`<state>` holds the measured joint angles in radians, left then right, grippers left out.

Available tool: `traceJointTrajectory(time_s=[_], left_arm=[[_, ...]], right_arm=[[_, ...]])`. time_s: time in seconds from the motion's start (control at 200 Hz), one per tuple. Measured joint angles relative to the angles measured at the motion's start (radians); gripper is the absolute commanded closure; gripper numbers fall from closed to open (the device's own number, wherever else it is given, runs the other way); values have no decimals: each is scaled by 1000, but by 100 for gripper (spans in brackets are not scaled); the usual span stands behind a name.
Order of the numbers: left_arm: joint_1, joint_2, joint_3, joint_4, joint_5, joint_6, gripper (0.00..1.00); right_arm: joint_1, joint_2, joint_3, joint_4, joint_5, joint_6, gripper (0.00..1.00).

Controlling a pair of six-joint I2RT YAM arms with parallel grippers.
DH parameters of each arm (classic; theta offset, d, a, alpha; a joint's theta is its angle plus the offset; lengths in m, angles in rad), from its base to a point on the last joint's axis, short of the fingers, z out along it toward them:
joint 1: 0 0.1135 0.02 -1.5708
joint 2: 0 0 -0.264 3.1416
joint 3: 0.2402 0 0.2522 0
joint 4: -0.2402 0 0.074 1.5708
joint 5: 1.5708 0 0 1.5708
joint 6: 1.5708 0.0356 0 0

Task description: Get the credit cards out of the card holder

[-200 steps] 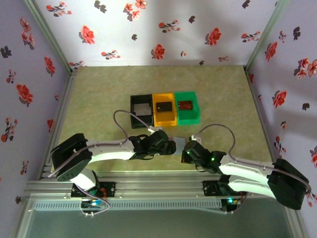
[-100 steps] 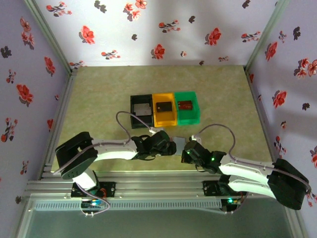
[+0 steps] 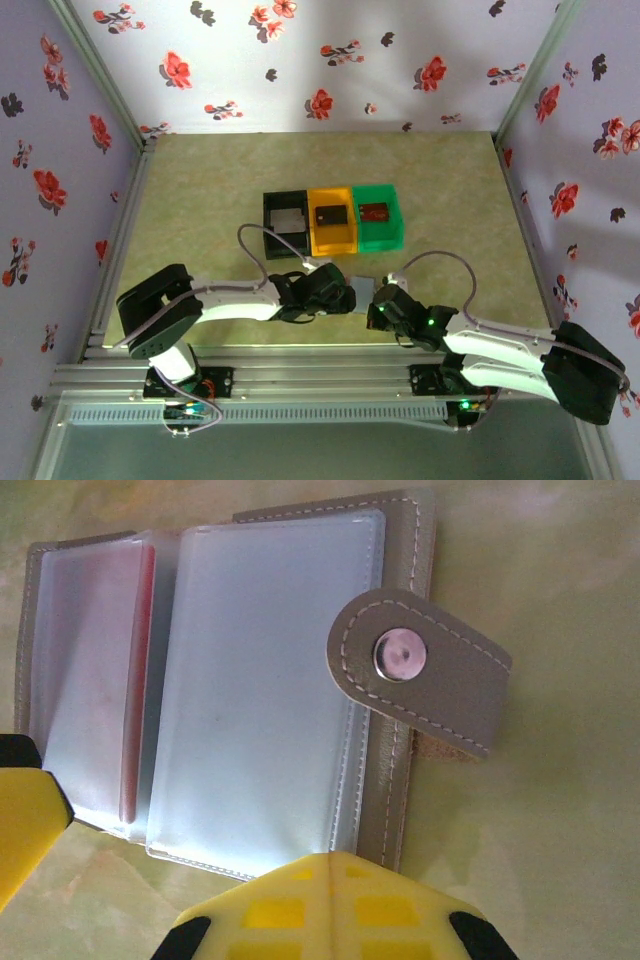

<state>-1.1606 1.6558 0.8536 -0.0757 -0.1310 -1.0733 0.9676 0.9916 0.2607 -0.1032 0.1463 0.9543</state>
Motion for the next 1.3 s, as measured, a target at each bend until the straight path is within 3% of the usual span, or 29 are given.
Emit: traceJointTrajectory(time_s=[1.3], left_arm=[[-24, 45, 62, -93, -68, 37, 29]], right_arm=[[0, 0, -1, 0, 0, 0, 99]])
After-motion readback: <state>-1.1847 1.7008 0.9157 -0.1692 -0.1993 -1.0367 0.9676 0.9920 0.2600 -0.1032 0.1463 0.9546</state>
